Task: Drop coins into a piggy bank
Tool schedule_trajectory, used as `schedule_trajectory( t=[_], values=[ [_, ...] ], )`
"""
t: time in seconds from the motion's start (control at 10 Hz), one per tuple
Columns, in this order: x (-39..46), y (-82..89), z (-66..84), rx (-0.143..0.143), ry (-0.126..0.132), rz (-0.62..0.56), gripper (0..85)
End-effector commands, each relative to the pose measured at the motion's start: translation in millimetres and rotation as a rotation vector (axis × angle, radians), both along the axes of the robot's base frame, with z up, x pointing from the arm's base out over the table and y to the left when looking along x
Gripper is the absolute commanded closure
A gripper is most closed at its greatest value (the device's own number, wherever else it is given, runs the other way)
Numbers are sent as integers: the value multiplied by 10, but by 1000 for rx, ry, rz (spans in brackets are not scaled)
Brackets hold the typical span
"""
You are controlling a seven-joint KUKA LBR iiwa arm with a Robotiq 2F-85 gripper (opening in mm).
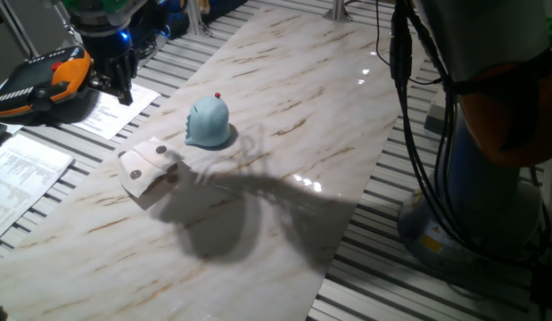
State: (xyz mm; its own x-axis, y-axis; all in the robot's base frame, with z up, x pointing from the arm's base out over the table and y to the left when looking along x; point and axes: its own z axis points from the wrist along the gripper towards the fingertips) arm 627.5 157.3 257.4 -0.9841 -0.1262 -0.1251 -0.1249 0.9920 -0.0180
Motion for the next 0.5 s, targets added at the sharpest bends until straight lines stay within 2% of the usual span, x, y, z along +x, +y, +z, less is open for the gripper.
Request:
schedule_trajectory(
  t=[0.0, 0.4],
  values=[
    [-12, -4, 11, -2, -1, -1, 850],
    [-19, -17, 21, -7, -4, 0, 850]
  ],
)
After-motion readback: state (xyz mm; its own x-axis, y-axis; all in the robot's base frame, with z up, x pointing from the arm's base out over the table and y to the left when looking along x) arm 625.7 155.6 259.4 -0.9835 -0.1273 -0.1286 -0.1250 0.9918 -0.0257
